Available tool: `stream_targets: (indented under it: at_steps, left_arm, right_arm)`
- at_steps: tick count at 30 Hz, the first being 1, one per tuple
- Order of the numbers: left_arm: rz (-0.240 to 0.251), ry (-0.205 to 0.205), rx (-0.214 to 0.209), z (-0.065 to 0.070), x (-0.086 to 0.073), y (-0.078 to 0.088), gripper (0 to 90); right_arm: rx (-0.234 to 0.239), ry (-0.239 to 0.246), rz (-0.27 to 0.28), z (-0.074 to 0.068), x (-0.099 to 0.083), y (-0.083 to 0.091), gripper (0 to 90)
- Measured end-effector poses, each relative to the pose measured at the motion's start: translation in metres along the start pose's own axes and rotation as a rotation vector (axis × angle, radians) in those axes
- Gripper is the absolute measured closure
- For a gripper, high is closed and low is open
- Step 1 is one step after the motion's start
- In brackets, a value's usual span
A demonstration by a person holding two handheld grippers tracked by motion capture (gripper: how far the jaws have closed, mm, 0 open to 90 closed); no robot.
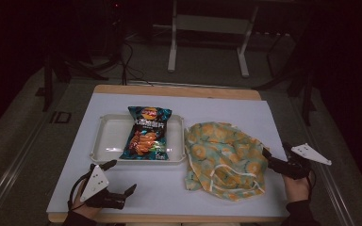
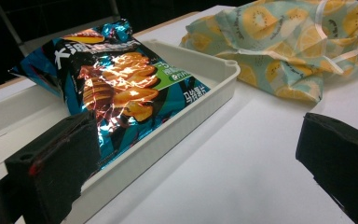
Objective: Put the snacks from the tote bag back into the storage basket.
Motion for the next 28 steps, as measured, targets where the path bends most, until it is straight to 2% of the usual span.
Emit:
stream_targets:
  at_steps: [4,6,12,14,15,18,20,28]
  left_arm:
    - [0.0,-0.001,-0.001,0.0,0.0,0.0,0.3]
    - [0.001,-0.001,-0.001,0.0,0.0,0.0,0.3]
    - [0.001,0.0,-0.001,0.0,0.0,0.0,0.3]
    - [0.0,0.001,-0.001,0.0,0.0,0.0,0.3]
    - [0.0,0.002,-0.002,0.0,0.0,0.0,0.3]
    - [0.0,0.001,-0.003,0.0,0.0,0.0,0.3]
    - [0.002,0.001,-0.003,0.0,0.0,0.0,0.3]
    - [0.001,-0.002,-0.004,0.0,0.0,0.001,0.4]
  right_arm:
    - [-0.023,0.003,0.005,0.001,-0.01,0.005,13.8]
    - [-0.049,-0.002,0.007,0.002,-0.014,0.007,13.8]
    - [-0.079,-0.015,0.01,0.004,-0.023,0.012,13.9]
    - [-0.074,-0.019,0.006,0.006,-0.026,0.01,13.8]
    - [-0.086,-0.023,0.004,0.007,-0.027,0.008,13.9]
    - [-0.068,-0.027,-0.006,0.008,-0.03,0.004,13.9]
    - [-0.069,-0.011,-0.007,0.008,-0.031,0.003,13.9]
    - [-0.084,-0.005,-0.009,0.009,-0.032,0.0,13.9]
Point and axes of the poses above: each handheld gripper's, and its own axes: y roughly backward along the jaws, x roughly out of its top, z roughly to its right, the point moved 3 cm from there along -y, roughly forward along the jaws, and after that the axes turned 8 degrees about -x, right-handed, at the moved point
